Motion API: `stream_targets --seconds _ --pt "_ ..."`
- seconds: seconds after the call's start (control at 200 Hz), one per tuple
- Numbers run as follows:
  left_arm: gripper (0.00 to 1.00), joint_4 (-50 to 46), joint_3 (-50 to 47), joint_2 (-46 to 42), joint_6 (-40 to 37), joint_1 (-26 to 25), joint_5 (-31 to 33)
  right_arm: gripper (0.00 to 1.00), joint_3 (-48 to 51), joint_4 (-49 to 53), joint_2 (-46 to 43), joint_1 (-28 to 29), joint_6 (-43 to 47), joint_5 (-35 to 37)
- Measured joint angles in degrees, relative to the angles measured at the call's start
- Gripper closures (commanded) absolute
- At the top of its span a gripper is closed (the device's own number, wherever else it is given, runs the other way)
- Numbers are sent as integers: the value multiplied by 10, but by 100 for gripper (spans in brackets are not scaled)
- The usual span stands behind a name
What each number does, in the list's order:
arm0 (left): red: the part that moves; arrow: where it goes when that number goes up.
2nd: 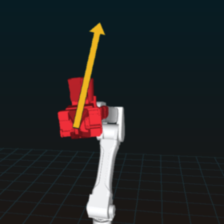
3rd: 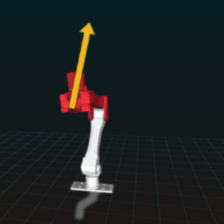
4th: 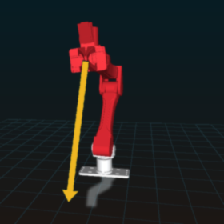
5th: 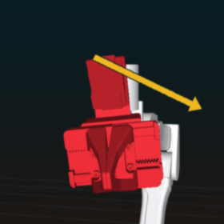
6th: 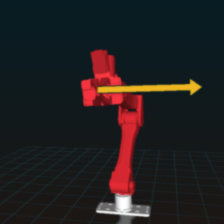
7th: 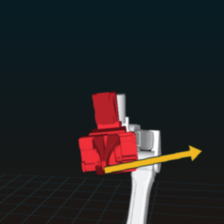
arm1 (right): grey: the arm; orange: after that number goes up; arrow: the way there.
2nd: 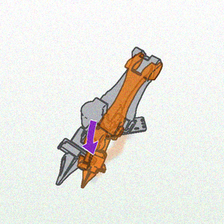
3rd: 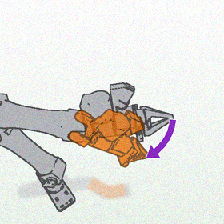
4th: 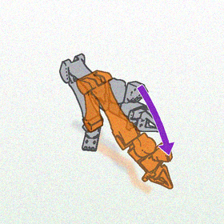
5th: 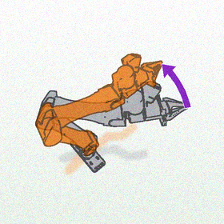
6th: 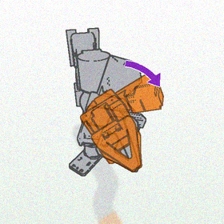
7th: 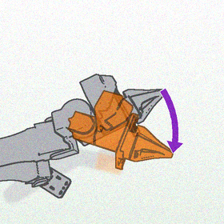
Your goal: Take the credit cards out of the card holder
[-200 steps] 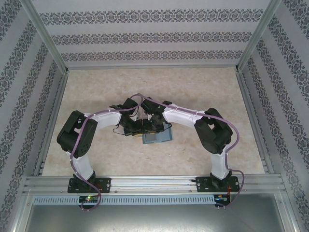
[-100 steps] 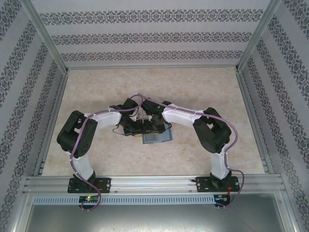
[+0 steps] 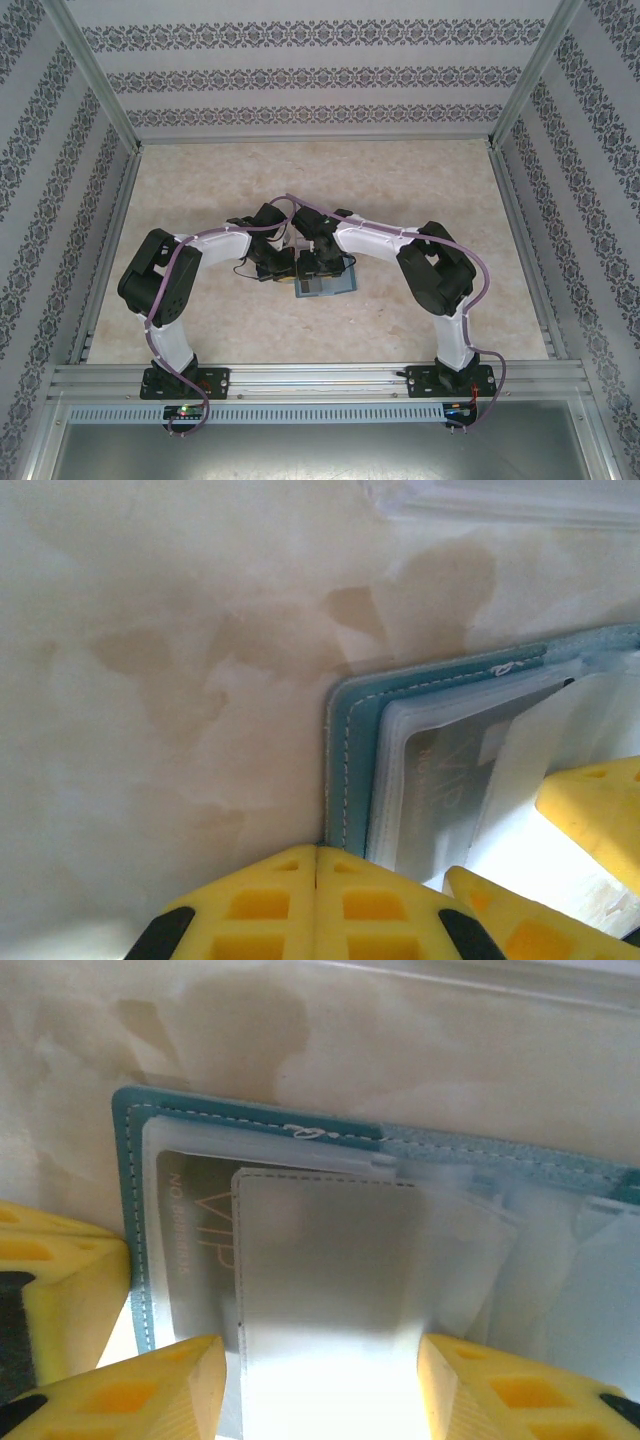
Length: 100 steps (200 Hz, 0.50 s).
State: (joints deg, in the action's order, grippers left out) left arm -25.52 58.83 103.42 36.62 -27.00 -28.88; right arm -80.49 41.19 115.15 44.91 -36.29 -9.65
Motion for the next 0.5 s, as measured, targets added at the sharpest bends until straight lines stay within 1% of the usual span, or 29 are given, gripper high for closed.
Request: stream_targets --seconds 0.085,0.165,0.215,0.345,0.5 --pt "100 0 0 0 0 0 0 40 -2 2 2 1 3 0" --pt "100 0 0 0 0 0 0 36 -4 6 3 2 6 3" --pt "100 0 -1 0 0 0 0 35 -5 9 4 2 6 4" --pt "100 0 -1 0 0 0 0 39 -8 13 4 2 7 7" --pt "100 0 -1 0 0 0 0 48 -8 14 5 3 7 11"
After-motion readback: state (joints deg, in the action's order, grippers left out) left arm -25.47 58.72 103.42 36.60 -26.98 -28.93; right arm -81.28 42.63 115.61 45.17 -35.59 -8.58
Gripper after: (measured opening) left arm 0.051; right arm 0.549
